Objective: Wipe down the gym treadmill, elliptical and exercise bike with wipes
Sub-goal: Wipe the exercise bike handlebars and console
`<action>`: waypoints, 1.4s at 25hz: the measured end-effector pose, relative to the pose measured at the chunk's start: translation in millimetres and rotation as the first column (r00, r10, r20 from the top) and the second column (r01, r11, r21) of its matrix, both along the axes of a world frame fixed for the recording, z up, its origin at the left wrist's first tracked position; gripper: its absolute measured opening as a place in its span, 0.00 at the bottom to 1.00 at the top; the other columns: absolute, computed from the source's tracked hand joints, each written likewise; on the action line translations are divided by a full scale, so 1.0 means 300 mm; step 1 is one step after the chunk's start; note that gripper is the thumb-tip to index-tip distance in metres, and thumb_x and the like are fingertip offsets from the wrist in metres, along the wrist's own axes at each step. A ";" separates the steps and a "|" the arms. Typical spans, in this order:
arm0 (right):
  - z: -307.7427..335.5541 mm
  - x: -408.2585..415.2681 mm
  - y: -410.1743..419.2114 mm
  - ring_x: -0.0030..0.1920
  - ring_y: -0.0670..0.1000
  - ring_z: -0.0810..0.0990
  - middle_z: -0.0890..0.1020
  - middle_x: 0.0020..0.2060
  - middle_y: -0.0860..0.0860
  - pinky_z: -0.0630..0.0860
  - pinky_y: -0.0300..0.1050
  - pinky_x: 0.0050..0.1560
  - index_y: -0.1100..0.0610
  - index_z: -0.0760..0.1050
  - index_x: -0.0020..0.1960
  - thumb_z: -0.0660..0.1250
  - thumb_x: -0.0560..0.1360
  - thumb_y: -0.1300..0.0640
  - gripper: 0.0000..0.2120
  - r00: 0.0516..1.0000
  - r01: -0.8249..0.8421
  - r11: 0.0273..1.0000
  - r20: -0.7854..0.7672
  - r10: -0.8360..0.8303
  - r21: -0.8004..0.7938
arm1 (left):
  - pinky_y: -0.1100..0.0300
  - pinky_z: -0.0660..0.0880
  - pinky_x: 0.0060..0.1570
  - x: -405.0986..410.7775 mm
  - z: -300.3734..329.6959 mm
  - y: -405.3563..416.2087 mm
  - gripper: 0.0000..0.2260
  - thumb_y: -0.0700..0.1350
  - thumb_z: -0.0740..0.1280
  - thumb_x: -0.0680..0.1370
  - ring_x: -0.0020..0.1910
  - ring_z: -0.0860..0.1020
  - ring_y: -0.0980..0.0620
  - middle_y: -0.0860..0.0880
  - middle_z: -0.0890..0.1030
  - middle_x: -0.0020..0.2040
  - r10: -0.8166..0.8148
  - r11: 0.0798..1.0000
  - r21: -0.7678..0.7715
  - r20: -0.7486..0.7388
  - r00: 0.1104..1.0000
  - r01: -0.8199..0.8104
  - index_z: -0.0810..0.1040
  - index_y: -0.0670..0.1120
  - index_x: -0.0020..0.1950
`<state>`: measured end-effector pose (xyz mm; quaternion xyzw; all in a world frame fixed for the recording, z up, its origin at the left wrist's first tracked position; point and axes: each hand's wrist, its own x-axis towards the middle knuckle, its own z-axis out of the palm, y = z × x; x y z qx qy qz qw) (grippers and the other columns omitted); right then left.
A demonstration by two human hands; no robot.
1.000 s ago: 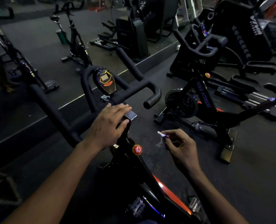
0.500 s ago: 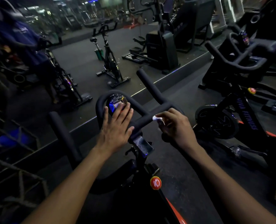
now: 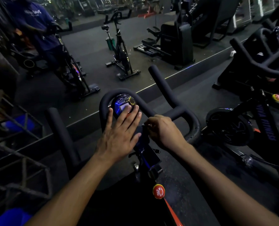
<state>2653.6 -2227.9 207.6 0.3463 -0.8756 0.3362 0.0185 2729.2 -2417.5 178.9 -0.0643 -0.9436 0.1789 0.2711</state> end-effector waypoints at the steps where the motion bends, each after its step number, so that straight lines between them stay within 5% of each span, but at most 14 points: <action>1: 0.003 -0.027 0.010 0.48 0.58 0.79 0.78 0.46 0.52 0.71 0.47 0.42 0.55 0.80 0.50 0.67 0.78 0.53 0.06 1.000 0.011 0.999 -0.026 -0.010 0.037 | 0.35 0.41 0.77 0.000 0.000 0.000 0.30 0.58 0.57 0.81 0.82 0.52 0.48 0.49 0.56 0.83 -0.001 1.000 -0.002 -0.004 1.000 0.001 0.62 0.46 0.81; 5: 0.011 -0.062 0.020 0.51 0.58 0.79 0.76 0.46 0.49 0.66 0.45 0.41 0.54 0.81 0.51 0.67 0.78 0.54 0.06 0.990 0.137 0.989 -0.035 -0.135 0.056 | 0.35 0.43 0.78 0.003 0.004 0.002 0.31 0.58 0.57 0.81 0.82 0.51 0.47 0.48 0.56 0.83 -0.005 1.000 -0.008 -0.004 1.000 0.005 0.61 0.46 0.82; 9: 0.001 0.031 -0.033 0.50 0.56 0.79 0.79 0.47 0.51 0.73 0.49 0.44 0.57 0.80 0.51 0.67 0.78 0.54 0.08 0.999 0.026 1.000 0.022 -0.025 -0.017 | 0.35 0.42 0.78 -0.002 0.004 -0.003 0.31 0.59 0.56 0.82 0.83 0.50 0.47 0.48 0.53 0.84 0.011 1.000 -0.026 0.014 1.000 -0.010 0.58 0.46 0.83; 13: -0.013 -0.026 0.003 0.48 0.53 0.78 0.76 0.44 0.46 0.65 0.45 0.40 0.55 0.80 0.50 0.66 0.79 0.52 0.08 0.991 0.126 0.992 -0.041 -0.125 0.019 | 0.35 0.41 0.78 -0.002 0.001 -0.004 0.32 0.59 0.56 0.82 0.83 0.49 0.47 0.48 0.53 0.84 0.008 1.000 -0.024 0.020 1.000 -0.008 0.57 0.46 0.83; 15: -0.016 -0.015 -0.009 0.49 0.55 0.79 0.78 0.46 0.49 0.72 0.49 0.42 0.56 0.80 0.50 0.66 0.78 0.54 0.07 0.988 0.147 0.989 -0.043 -0.146 0.002 | 0.35 0.42 0.78 -0.001 0.003 -0.002 0.32 0.59 0.56 0.82 0.83 0.50 0.47 0.48 0.53 0.84 0.009 1.000 -0.017 0.017 1.000 -0.008 0.58 0.46 0.83; 21: 0.005 -0.008 0.031 0.35 0.47 0.84 0.84 0.35 0.49 0.81 0.53 0.40 0.55 0.84 0.46 0.72 0.76 0.56 0.03 0.973 0.006 0.985 0.226 0.033 -0.173 | 0.36 0.42 0.78 0.003 0.008 -0.002 0.31 0.59 0.56 0.82 0.83 0.50 0.48 0.49 0.54 0.84 -0.005 1.000 0.008 0.010 1.000 0.005 0.58 0.46 0.82; 24: 0.033 -0.113 0.172 0.35 0.48 0.84 0.84 0.36 0.49 0.81 0.52 0.41 0.53 0.84 0.48 0.71 0.76 0.53 0.05 0.980 0.191 0.961 0.100 -0.174 -0.199 | 0.35 0.44 0.78 0.003 0.006 0.002 0.32 0.58 0.58 0.81 0.83 0.51 0.48 0.49 0.55 0.83 -0.008 1.000 0.027 -0.006 1.000 0.008 0.60 0.46 0.82; 26: 0.027 -0.197 0.221 0.42 0.53 0.83 0.83 0.41 0.52 0.79 0.52 0.46 0.53 0.84 0.51 0.70 0.77 0.52 0.07 0.947 0.314 0.946 -0.036 -0.318 -0.078 | 0.35 0.45 0.78 0.000 0.006 0.005 0.32 0.58 0.59 0.81 0.83 0.51 0.48 0.49 0.55 0.83 -0.013 0.999 0.029 -0.006 1.000 0.013 0.60 0.46 0.82; 29: -0.021 -0.265 0.179 0.53 0.62 0.79 0.81 0.48 0.58 0.75 0.53 0.51 0.59 0.82 0.54 0.68 0.78 0.56 0.09 0.944 0.325 0.938 -0.097 -0.314 0.124 | 0.34 0.45 0.78 -0.001 0.005 0.003 0.32 0.58 0.59 0.81 0.83 0.50 0.48 0.49 0.55 0.83 -0.018 0.999 0.033 -0.009 1.000 0.019 0.59 0.46 0.82; 31: -0.042 -0.245 0.123 0.55 0.62 0.79 0.82 0.51 0.60 0.74 0.52 0.53 0.60 0.82 0.54 0.66 0.77 0.59 0.09 0.944 0.328 0.939 -0.077 -0.321 0.103 | 0.34 0.46 0.78 0.000 0.005 0.003 0.32 0.58 0.59 0.81 0.83 0.50 0.48 0.49 0.55 0.83 -0.018 0.999 0.032 -0.012 1.000 0.018 0.59 0.46 0.82; 35: -0.059 -0.145 0.034 0.46 0.58 0.82 0.84 0.40 0.55 0.79 0.53 0.46 0.56 0.82 0.46 0.65 0.75 0.55 0.08 0.969 0.248 0.969 -0.009 -0.248 0.016 | 0.34 0.45 0.78 0.001 0.005 0.006 0.32 0.58 0.58 0.81 0.83 0.49 0.48 0.49 0.54 0.84 -0.015 1.000 0.026 -0.011 1.000 0.015 0.59 0.46 0.82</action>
